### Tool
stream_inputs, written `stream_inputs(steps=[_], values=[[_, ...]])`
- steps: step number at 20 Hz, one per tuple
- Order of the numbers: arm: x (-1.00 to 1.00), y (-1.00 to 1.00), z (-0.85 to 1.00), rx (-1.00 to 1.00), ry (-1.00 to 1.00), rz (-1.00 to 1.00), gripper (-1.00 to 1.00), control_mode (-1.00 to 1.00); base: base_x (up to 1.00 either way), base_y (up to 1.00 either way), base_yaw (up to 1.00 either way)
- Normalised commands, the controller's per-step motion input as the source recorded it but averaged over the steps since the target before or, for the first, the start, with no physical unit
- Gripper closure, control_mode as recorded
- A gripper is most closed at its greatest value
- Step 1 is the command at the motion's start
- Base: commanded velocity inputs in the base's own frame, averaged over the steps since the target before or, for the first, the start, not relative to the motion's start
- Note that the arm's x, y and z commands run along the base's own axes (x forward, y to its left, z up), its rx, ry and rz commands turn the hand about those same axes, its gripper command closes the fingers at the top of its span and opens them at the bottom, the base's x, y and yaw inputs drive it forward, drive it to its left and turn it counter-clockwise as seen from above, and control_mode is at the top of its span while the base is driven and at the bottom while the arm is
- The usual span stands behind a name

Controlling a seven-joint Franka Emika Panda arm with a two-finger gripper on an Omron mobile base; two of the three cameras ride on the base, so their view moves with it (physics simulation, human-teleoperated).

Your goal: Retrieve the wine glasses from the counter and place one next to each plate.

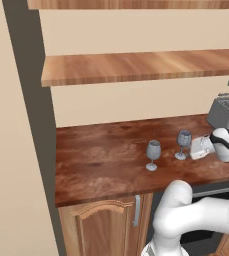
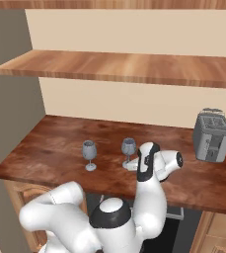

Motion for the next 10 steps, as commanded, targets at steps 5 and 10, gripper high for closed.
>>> stream_inputs(steps=[5,10], values=[[0.06,0.04,-0.01,0.01,0.0,0.0,-1.0,-1.0,0.0,0.0,0.0],[0.14,0.06,-0.01,0.09,0.0,0.04,-1.0,-1.0,0.0,0.0,0.0]])
